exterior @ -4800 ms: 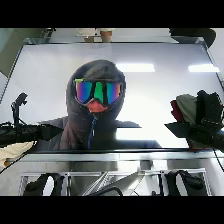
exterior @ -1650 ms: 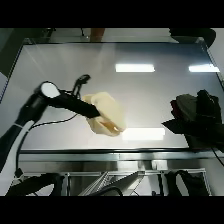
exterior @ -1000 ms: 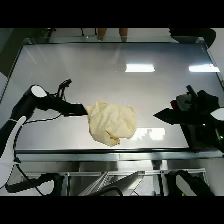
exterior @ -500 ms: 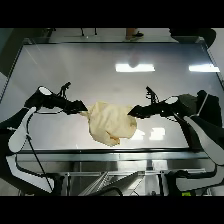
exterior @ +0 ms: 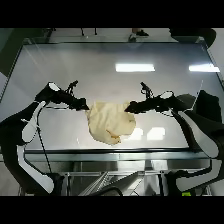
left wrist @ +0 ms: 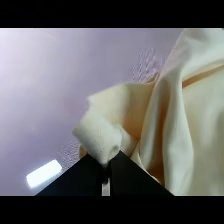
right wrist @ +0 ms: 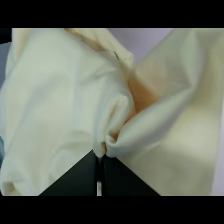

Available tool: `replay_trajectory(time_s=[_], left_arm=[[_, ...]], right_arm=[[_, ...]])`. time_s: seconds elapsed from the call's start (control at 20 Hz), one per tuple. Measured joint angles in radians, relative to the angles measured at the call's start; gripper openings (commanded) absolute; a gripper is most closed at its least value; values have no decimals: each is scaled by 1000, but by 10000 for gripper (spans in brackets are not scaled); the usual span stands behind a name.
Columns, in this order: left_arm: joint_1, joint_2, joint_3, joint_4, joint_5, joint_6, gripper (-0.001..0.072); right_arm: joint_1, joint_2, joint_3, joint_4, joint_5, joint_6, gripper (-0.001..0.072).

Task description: Fold the shirts.

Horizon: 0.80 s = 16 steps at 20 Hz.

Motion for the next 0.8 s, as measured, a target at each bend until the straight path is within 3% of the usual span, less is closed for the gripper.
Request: replay_trajectory(time_s=[0.2, 0.5, 0.8], left_arm=[[40, 164, 8, -8, -50, -1, 14], [146, 618, 11, -12, -81, -8, 13], [245, 1034, 133, -13, -93, -25, 13]], right_arm=[[-80, 107, 63, 3, 122, -6, 18], [-220, 468, 195, 4, 265, 5, 19], [-282, 901, 272, -11, 210, 4, 19]])
